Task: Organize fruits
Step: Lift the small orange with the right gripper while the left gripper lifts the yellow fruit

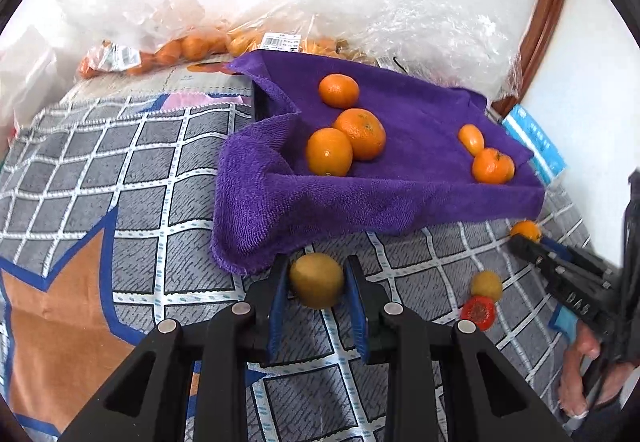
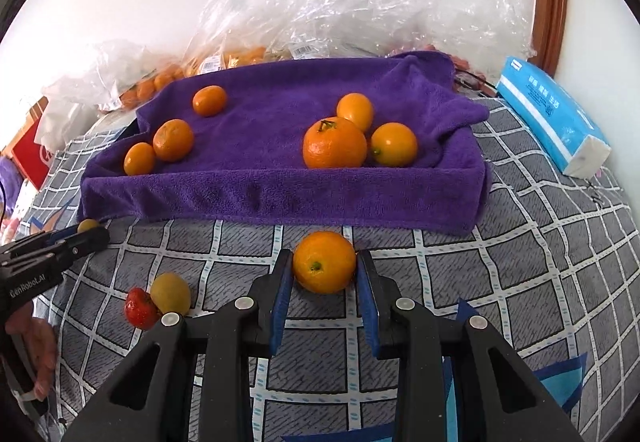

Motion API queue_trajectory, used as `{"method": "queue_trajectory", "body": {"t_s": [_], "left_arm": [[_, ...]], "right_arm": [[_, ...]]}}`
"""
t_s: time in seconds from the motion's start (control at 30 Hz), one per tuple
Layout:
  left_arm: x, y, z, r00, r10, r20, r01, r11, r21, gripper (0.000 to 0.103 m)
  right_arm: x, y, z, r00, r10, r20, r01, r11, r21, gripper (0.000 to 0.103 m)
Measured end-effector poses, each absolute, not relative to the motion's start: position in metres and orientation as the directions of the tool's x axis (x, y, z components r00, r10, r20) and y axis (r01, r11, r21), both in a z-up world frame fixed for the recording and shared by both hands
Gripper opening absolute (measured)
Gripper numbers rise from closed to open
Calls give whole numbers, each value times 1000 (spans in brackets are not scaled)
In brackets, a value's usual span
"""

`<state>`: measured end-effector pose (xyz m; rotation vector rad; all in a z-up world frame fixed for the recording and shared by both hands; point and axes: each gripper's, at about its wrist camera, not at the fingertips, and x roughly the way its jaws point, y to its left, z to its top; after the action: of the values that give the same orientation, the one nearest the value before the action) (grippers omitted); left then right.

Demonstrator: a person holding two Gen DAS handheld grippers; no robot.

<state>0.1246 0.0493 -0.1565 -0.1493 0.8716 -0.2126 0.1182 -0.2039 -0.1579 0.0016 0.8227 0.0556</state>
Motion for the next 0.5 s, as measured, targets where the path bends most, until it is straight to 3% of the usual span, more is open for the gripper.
{"method": "queue_trajectory", "body": {"t_s": [0.13, 0.5], "left_arm": [[125, 49, -156, 627, -239, -742, 109, 969, -220, 26], [125, 48, -157, 625, -237, -744, 101, 969, -224, 26]], "right_arm": [[115, -196, -155, 696, -1, -718, -48, 998, -48, 31], [113, -204, -154, 692, 41, -721, -54, 999, 4, 31]]}}
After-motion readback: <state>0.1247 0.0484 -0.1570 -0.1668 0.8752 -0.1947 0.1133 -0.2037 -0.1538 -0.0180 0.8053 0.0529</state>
